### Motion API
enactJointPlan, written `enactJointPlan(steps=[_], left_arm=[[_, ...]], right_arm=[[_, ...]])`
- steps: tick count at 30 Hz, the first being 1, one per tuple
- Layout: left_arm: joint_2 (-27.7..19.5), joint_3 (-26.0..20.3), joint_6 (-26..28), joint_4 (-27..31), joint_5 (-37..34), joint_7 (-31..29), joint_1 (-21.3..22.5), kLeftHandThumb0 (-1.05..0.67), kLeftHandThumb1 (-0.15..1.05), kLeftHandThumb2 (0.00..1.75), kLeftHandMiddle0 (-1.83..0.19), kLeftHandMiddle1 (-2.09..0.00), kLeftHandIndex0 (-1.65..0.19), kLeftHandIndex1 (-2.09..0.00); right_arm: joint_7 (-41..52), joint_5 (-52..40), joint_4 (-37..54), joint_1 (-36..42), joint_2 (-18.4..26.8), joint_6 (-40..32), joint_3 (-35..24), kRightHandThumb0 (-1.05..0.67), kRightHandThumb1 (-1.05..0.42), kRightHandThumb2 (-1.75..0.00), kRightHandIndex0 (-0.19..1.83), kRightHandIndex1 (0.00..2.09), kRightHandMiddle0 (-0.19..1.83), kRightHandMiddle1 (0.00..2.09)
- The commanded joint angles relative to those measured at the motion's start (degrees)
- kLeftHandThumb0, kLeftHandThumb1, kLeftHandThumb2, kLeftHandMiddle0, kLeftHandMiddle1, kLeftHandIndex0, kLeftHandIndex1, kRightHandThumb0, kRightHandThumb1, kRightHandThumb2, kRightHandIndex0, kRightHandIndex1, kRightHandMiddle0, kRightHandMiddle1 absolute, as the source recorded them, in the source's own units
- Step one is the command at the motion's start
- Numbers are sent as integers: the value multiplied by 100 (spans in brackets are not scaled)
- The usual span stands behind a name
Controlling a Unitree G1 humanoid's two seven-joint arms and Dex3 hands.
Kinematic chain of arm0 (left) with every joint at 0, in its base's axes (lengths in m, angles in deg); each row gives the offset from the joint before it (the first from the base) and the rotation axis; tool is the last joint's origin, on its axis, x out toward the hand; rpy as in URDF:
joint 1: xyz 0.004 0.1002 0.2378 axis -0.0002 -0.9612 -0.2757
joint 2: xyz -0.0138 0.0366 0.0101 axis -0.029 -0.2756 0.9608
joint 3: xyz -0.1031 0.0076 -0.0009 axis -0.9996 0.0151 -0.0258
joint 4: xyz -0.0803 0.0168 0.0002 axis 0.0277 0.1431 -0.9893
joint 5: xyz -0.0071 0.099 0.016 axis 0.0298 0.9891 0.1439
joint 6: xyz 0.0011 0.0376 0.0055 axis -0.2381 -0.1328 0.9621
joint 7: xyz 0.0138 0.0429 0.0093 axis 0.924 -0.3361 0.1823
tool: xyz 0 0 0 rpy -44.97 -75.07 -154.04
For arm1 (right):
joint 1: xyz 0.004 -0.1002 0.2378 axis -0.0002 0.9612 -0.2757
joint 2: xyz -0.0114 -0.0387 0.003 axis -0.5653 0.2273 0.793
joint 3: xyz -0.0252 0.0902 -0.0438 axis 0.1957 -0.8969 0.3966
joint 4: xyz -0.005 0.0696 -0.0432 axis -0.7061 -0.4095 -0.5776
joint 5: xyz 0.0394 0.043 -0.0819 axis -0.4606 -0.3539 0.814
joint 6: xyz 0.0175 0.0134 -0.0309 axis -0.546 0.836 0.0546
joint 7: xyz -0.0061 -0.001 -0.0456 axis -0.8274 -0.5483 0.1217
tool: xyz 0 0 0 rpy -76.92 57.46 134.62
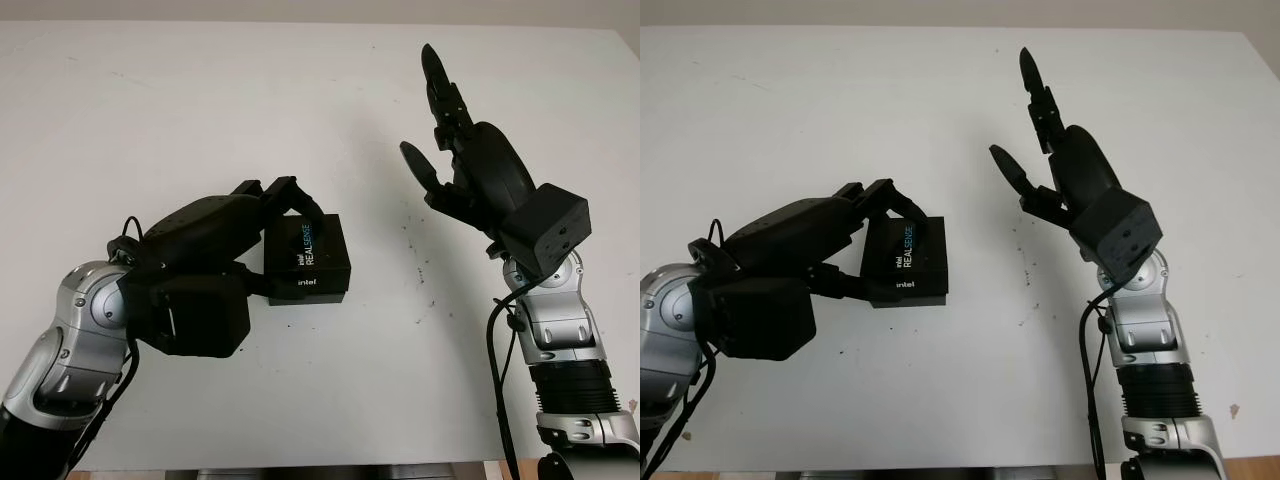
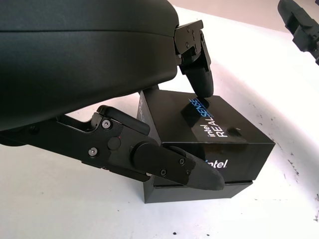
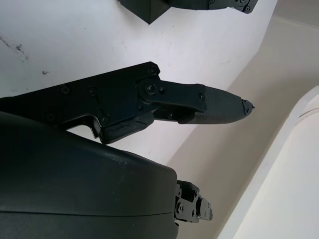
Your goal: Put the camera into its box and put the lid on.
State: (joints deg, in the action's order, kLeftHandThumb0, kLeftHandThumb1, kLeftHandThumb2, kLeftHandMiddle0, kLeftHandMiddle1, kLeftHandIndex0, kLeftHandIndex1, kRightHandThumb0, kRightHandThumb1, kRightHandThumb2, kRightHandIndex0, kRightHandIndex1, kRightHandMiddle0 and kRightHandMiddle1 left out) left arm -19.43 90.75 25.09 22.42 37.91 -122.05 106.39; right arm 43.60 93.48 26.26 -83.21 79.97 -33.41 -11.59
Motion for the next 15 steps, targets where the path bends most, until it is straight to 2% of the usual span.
enactJointPlan(steps=[1,8,12,15], left_arm=[[21,98,-116,66,72,73,-225,-47,105,15,17,-155,19,-132],[153,0,-691,76,-44,496,-563,-44,105,18,19,-182,19,-147],[251,-118,-916,140,-238,635,-764,-42,105,19,19,-184,19,-152],[331,-234,-1287,91,-432,834,-894,-40,105,23,19,-186,19,-165]], right_arm=[[-30,44,54,18,94,127,-17,-76,-105,-58,-19,0,-19,0],[-76,68,97,42,106,93,-27,-74,-105,-60,-19,0,-19,0],[-102,78,73,48,108,115,-37,-74,-105,-60,-19,0,-19,0],[-105,42,47,44,89,115,-43,-74,-105,-60,-19,0,-19,0]])
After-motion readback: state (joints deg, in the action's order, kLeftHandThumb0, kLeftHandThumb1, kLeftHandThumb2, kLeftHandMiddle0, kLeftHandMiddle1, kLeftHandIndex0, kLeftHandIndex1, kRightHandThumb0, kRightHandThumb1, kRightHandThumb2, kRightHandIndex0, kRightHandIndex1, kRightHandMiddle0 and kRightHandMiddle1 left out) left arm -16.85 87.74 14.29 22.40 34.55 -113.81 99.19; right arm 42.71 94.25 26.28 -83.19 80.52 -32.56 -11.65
